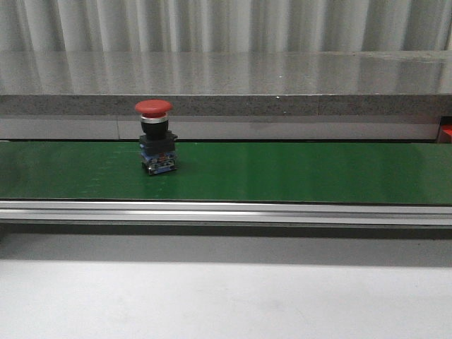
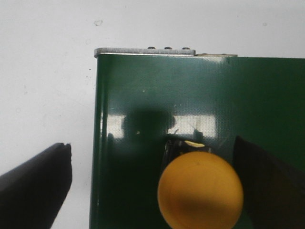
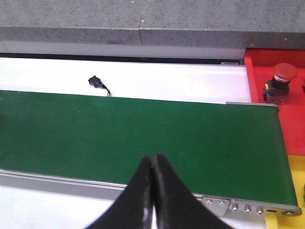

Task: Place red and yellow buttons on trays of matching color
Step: 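Set the yellow button on the conveyor and open the left gripper, then lower the right gripper onto the red button on the belt and grasp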

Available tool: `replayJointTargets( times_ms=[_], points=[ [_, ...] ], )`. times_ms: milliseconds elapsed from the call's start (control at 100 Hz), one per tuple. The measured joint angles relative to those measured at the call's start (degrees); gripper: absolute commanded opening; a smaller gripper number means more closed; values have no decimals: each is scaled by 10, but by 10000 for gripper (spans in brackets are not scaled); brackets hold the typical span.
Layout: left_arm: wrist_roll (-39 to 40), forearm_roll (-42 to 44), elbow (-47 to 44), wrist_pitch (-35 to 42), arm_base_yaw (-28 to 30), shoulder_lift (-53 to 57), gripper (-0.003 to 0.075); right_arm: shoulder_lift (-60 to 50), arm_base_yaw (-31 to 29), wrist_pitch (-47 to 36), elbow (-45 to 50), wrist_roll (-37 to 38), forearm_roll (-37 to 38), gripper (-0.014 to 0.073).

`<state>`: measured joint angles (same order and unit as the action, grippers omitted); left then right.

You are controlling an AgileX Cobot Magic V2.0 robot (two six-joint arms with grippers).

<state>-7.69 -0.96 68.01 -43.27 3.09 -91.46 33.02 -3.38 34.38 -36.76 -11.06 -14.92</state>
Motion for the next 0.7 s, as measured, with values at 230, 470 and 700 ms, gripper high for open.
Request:
replayJointTargets(
  times_ms=[230,470,700],
  points=[
    [0,-12,0,-1,0,83,634,0,0,0,0,0,0,-68],
    [-9,-38,-28,8,-11,215,616,0,0,0,0,0,0,-68],
    [-13,-45,-154,66,-57,360,542,0,0,0,0,0,0,-68]
  ],
)
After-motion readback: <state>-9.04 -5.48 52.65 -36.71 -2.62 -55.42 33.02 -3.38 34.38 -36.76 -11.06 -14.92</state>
